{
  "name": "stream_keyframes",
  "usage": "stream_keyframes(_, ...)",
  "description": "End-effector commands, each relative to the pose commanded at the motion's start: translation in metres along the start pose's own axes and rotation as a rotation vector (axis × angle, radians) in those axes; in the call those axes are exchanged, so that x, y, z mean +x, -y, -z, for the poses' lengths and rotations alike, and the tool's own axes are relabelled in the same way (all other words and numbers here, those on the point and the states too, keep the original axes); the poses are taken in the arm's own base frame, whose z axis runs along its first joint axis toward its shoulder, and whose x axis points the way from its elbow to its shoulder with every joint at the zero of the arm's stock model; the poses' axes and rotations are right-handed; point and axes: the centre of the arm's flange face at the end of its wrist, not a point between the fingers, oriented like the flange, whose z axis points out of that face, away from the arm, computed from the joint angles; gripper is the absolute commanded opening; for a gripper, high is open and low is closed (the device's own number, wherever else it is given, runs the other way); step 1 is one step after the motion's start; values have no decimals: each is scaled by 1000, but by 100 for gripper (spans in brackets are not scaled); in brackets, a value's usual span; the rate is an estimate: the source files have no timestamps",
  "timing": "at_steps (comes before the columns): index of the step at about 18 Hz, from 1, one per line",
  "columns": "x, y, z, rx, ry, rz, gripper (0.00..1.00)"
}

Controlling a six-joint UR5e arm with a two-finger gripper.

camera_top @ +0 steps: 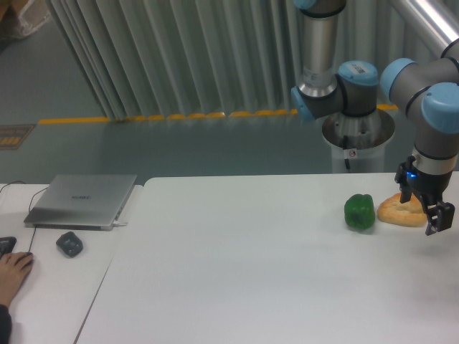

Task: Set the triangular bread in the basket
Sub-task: 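Lower the open gripper down over the triangular bread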

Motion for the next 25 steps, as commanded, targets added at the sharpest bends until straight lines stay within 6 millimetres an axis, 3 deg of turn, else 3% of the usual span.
stream_keyframes(5,1,1,-5,-7,-8,2,100)
stream_keyframes(7,8,-2,-18,-3,-29,4,100)
stream_keyframes(18,17,-15,-26,-16,-49,17,100)
stream_keyframes(23,37,-30,-70,-87,-141,17,100)
stream_keyframes(25,40,-30,-73,-159,-147,-2,100)
